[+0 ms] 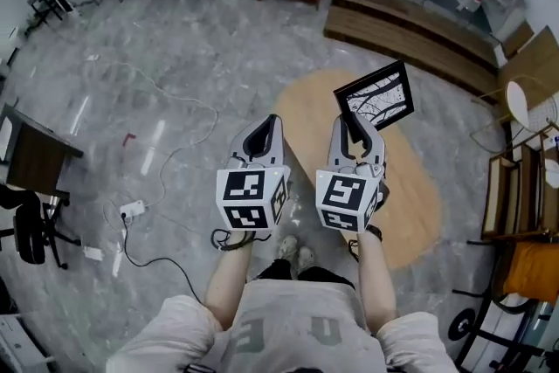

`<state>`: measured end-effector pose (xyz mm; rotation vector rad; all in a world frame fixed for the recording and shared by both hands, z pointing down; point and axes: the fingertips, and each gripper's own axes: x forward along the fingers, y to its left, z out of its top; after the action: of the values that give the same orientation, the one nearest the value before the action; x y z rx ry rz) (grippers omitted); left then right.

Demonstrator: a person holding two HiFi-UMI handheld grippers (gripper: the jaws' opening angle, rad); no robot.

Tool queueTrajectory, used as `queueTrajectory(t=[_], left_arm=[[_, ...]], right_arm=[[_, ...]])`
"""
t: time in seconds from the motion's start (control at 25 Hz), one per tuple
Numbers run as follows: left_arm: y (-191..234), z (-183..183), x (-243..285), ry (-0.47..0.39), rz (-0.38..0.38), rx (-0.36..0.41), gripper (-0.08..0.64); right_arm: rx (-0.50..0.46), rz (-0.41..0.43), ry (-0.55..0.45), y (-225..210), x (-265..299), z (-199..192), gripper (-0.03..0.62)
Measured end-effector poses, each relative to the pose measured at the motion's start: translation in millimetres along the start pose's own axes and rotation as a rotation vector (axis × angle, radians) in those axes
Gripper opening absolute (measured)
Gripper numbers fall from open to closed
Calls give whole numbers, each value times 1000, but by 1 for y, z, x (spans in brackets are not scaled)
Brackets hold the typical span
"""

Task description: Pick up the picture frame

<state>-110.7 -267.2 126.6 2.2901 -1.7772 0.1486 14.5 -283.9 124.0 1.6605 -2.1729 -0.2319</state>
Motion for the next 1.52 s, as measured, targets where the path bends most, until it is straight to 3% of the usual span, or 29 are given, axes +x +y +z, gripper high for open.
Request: queueTrajectory(t=[0.16, 0.32, 0.52, 0.84, 1.52], left_arm=[[-16, 22, -53, -48, -9, 44, 9], [-31, 17, -88, -89, 1, 60, 9], [-26, 19, -102, -124, 24, 77, 9], [-26, 21, -106, -129, 31, 92, 9], [-31, 20, -103, -95, 33, 85, 9]], right_arm=[[41, 11, -96, 15, -59, 34, 77], [13, 23, -171, 27, -98, 41, 77], [92, 36, -227, 27, -115, 45, 78], [199, 86, -194, 30, -122, 35, 77], [214, 118, -159, 28, -122, 35, 77]])
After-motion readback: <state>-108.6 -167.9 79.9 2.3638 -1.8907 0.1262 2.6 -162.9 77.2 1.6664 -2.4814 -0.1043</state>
